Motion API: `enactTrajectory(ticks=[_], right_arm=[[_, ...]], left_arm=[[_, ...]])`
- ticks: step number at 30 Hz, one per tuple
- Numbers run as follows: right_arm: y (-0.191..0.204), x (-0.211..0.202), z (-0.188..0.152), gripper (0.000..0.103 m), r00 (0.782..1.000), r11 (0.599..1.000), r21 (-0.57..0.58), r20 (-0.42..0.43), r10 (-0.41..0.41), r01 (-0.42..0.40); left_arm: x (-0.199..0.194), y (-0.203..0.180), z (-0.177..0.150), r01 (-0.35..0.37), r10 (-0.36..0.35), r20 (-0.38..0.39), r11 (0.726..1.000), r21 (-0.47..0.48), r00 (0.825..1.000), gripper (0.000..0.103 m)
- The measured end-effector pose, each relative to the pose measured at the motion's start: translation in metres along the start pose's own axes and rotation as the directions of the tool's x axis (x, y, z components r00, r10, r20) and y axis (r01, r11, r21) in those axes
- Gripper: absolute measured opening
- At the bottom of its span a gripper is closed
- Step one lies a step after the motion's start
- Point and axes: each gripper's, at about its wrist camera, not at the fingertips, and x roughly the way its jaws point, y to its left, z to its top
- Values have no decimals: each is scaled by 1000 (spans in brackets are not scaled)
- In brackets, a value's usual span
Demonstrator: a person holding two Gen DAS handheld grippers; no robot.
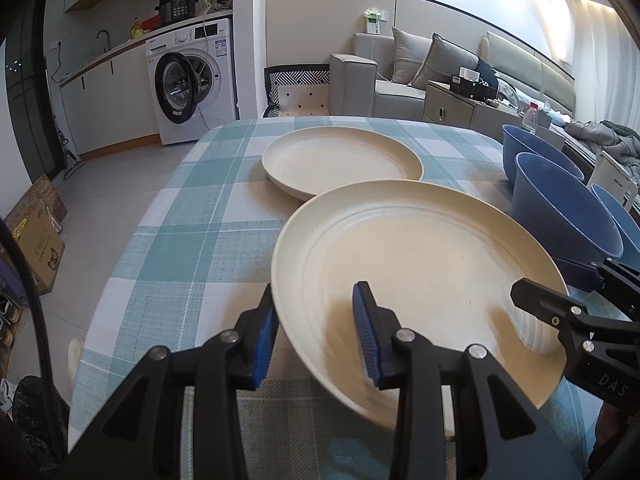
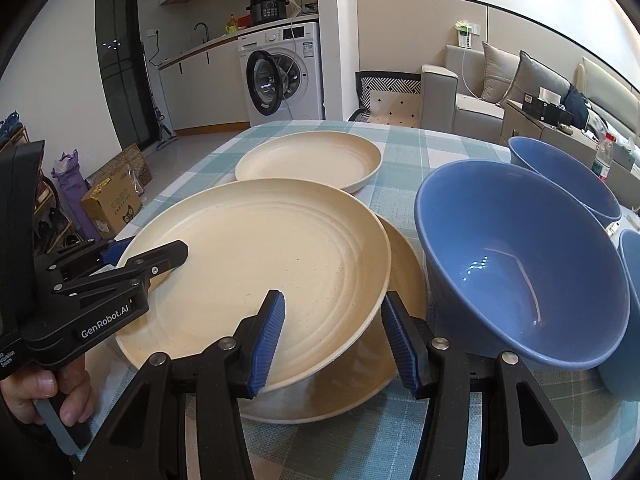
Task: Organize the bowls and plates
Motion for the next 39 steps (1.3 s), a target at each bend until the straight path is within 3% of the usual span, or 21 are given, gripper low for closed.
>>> enactTrajectory(ticks=[21,30,39], right_arm=[[-4,7,-14,53,990,989,-34,16,-141,141],[-5,10,-15,53,986,984,-61,8,-165,166],[8,14,-16,54,991,984,-116,-6,-134,132]], left_arm=[[14,-19,-1,21,-19,-42,999,45,999,36],[17,-31,-3,-14,20,-63,995,95,998,37],[15,-32,-4,-10,16,-64,995,101,998,39]])
